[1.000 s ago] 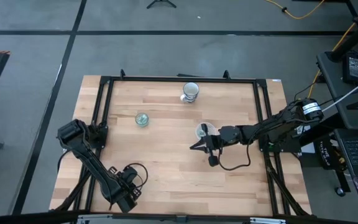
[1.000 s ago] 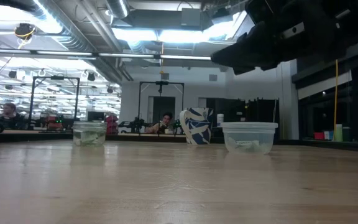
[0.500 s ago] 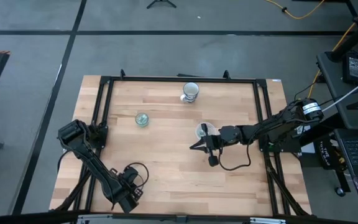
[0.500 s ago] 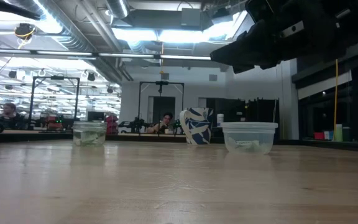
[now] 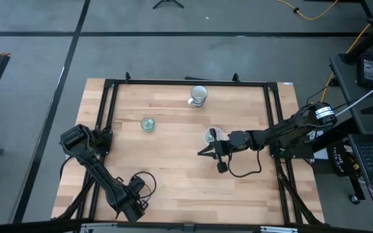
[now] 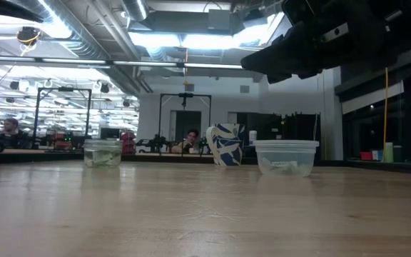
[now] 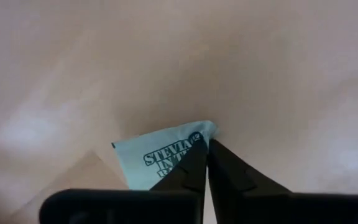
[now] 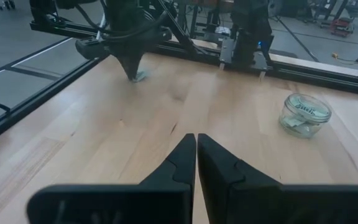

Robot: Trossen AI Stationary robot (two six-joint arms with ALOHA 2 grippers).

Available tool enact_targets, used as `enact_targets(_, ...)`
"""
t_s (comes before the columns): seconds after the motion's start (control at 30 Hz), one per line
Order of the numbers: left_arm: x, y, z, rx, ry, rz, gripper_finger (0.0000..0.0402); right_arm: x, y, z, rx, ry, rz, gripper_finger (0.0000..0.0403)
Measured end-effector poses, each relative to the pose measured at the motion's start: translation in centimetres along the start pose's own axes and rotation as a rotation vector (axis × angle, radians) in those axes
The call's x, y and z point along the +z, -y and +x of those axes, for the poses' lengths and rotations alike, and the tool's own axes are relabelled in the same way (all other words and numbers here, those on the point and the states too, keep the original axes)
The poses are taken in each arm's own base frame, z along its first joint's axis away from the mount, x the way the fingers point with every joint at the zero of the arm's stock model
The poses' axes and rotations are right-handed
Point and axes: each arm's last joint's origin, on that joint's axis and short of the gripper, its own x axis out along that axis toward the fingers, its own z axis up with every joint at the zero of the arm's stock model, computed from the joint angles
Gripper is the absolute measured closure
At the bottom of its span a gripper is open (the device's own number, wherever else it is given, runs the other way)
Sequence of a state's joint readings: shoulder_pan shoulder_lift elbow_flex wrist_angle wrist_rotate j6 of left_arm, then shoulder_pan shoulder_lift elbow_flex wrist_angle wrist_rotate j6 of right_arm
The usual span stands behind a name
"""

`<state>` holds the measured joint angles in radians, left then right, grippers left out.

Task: Pick and place Stevia / Truvia into bins
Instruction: Put the stevia packet into the transparent container

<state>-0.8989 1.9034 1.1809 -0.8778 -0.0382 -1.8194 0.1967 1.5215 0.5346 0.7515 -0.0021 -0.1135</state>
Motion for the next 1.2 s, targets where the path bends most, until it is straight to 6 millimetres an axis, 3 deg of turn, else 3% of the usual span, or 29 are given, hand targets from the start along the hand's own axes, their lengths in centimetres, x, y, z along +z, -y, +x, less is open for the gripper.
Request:
enact_targets(0.27,-0.2,0.3,-0.4,-0.057,-0.034,0.092,0.0399,0.0,0.0,0.0,0.0,0.0,0.0,0.0382)
enact_targets(0.43,0.1,0.0,-2.2,-0.125,0.023,0.152,0.0399,0.0,0.0,0.0,0.0,0.0,0.001,0.0382)
enact_targets(0.8,0.8,-1.3,-6.2,-0.239,0.522,0.365,0.0399,0.0,0.0,0.0,0.0,-0.001,0.004,0.0382)
enact_targets(1.2,1.1,-1.5,-6.2,-0.177,0.858,0.554,0.0399,-0.1,0.2,0.0,-0.005,-0.006,0.009,0.0382)
